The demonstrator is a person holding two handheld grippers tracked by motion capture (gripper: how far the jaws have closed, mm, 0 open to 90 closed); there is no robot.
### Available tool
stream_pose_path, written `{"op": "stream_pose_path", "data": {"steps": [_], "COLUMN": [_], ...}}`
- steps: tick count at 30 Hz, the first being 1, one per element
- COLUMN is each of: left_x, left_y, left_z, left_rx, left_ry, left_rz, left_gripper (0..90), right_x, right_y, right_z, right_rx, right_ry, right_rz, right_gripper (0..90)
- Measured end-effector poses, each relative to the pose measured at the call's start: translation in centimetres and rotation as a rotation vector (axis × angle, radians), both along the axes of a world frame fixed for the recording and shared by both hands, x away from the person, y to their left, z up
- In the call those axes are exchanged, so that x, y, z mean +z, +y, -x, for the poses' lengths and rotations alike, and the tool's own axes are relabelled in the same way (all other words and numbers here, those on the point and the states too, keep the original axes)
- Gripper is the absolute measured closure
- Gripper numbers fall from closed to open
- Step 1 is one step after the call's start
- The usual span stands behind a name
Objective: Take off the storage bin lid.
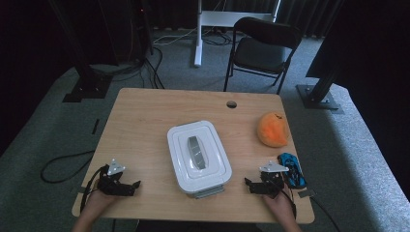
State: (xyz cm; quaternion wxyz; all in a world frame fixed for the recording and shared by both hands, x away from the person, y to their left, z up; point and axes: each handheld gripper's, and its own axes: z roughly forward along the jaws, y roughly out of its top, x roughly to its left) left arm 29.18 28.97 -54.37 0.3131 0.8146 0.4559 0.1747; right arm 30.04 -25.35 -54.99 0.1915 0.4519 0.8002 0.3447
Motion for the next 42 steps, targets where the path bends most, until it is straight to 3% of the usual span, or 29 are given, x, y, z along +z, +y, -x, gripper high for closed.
{"op": "stream_pose_path", "data": {"steps": [5,11,18,28,37,42], "left_x": [1.0,2.6,4.2,6.6,9.3,10.3], "left_y": [-0.4,-1.2,-1.9,-2.9,-4.7,-5.7], "left_z": [0.1,0.1,0.3,0.1,0.0,-0.2], "left_rx": [-0.011,-0.044,-0.054,-0.089,-0.148,-0.164], "left_ry": [0.011,0.014,-0.006,-0.028,-0.051,-0.073], "left_rz": [0.021,0.088,0.086,0.126,0.196,0.184], "left_gripper": [1.9,2.0,2.0,2.0,2.0,2.0], "right_x": [0.0,0.0,0.0,0.0,0.0,0.0], "right_y": [0.0,0.0,0.0,0.0,0.0,0.0], "right_z": [0.1,0.1,0.0,0.0,0.0,0.0], "right_rx": [-0.001,-0.001,-0.001,-0.001,-0.001,-0.001], "right_ry": [-0.001,0.000,0.000,0.000,0.000,0.000], "right_rz": [-0.001,-0.001,0.000,0.000,0.000,0.000], "right_gripper": [12.6,12.6,12.5,12.6,12.5,12.6]}}
